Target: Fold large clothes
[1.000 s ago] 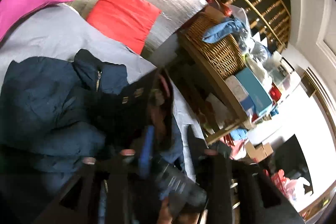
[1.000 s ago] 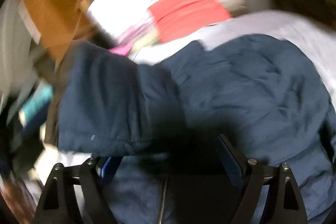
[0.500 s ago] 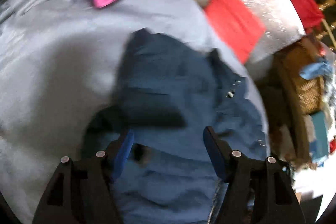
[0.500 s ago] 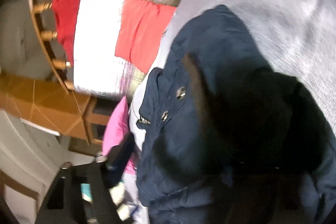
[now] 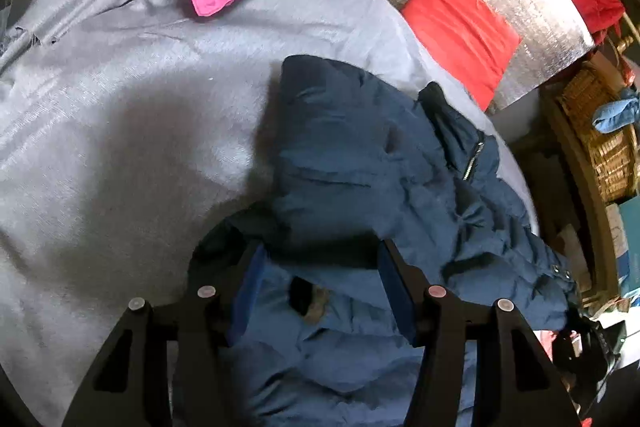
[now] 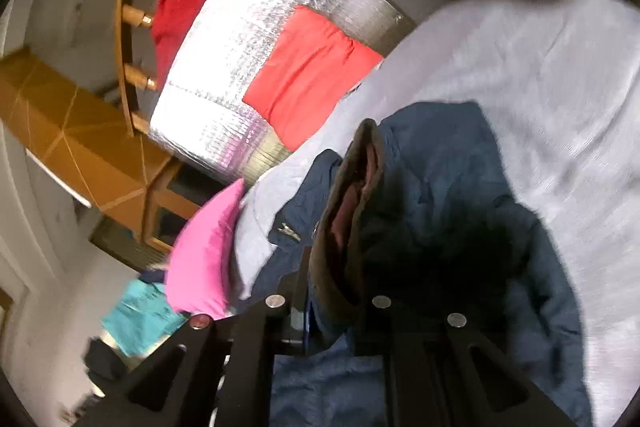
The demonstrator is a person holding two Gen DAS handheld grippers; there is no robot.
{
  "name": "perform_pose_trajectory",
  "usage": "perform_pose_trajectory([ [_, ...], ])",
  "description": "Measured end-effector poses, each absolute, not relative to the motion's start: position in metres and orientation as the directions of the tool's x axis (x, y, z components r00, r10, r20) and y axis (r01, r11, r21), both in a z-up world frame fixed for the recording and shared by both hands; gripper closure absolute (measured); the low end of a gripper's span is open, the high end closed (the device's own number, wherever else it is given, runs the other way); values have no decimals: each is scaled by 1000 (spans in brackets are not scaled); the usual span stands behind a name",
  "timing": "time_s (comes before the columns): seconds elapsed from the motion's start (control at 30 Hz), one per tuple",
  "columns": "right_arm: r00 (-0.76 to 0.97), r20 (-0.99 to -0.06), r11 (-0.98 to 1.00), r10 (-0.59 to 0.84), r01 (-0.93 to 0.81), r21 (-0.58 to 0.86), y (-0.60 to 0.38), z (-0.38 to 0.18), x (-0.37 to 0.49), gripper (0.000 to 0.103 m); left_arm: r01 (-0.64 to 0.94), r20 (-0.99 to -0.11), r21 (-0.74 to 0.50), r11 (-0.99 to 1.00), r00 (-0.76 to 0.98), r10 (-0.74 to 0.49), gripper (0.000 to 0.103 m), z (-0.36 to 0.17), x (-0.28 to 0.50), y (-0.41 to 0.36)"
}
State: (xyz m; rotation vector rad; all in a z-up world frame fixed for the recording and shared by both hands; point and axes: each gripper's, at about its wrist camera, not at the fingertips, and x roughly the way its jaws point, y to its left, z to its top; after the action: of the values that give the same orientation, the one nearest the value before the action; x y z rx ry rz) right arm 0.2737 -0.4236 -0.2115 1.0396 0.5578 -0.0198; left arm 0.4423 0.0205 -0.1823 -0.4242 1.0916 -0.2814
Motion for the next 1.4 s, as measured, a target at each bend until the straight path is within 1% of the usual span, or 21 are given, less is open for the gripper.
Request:
perform_pose_trajectory([
  [0.23, 734, -623, 514, 270, 438, 738, -427, -258, 294, 90, 31, -841, -369, 929, 415, -347, 44, -192, 441, 7],
  [0.3, 724, -620, 481, 302, 447, 755, -432, -264, 294, 87, 37, -846, -356, 934, 411, -339, 44, -191, 440, 6],
  [0.4, 726, -598, 449, 339, 433, 781, -442, -260, 290, 83, 30, -839, -379, 925, 411, -357, 44, -186, 439, 9],
  [0.47, 742, -598, 457, 304, 438, 774, -452, -253, 284, 77, 36, -822, -397, 917, 432, -372, 44, -177, 437, 13],
  [0.5, 757, -593, 459, 276, 438, 773, -459, -248, 280, 73, 40, -812, -400, 915, 448, -375, 44, -171, 435, 15],
  [0.53, 767, -586, 456, 263, 437, 776, -464, -246, 275, 54, 44, -804, -401, 915, 462, -374, 44, -167, 434, 16],
  [0.57, 778, -579, 447, 245, 439, 779, -472, -245, 270, 27, 47, -794, -398, 916, 482, -370, 44, -162, 433, 18],
  [0.6, 786, -576, 441, 224, 446, 779, -479, -244, 265, 20, 48, -791, -395, 917, 491, -366, 43, -161, 435, 18],
  [0.67, 784, -590, 454, 193, 462, 762, -486, -243, 263, 19, 40, -796, -387, 921, 490, -355, 43, -164, 438, 17],
  [0.83, 719, -645, 478, 261, 484, 733, -483, -263, 276, 19, 13, -840, -359, 933, 431, -330, 43, -189, 446, 12],
  [0.87, 699, -658, 500, 280, 479, 722, -476, -266, 283, 21, 18, -843, -348, 937, 432, -322, 43, -190, 446, 10],
  [0.9, 690, -666, 519, 283, 474, 711, -473, -266, 284, 24, 23, -844, -340, 940, 433, -316, 43, -190, 444, 9],
  [0.93, 676, -684, 556, 277, 467, 687, -465, -265, 289, 40, 28, -846, -334, 942, 432, -312, 43, -190, 444, 8],
  [0.97, 655, -711, 605, 253, 467, 645, -458, -262, 292, 52, 31, -846, -332, 943, 433, -312, 43, -189, 444, 8],
  [1.0, 650, -725, 636, 227, 465, 616, -452, -258, 293, 54, 32, -844, -333, 942, 435, -313, 43, -189, 443, 9],
  [1.03, 660, -725, 649, 199, 466, 602, -448, -253, 292, 59, 33, -844, -333, 942, 436, -313, 43, -188, 443, 10],
  [1.07, 672, -719, 657, 180, 461, 596, -447, -248, 290, 61, 32, -843, -332, 943, 437, -312, 43, -188, 443, 10],
  [1.17, 696, -704, 684, 141, 446, 578, -445, -236, 289, 61, 31, -850, -323, 946, 430, -304, 43, -191, 443, 10],
  [1.23, 664, -735, 692, 140, 465, 552, -445, -246, 293, 61, 40, -859, -305, 952, 421, -293, 43, -194, 443, 8],
  [1.3, 623, -763, 677, 171, 489, 551, -446, -261, 298, 57, 41, -864, -292, 956, 417, -282, 43, -193, 443, 7],
  [1.4, 638, -750, 637, 174, 508, 580, -453, -250, 291, 52, 32, -865, -272, 962, 431, -258, 43, -183, 439, 8],
])
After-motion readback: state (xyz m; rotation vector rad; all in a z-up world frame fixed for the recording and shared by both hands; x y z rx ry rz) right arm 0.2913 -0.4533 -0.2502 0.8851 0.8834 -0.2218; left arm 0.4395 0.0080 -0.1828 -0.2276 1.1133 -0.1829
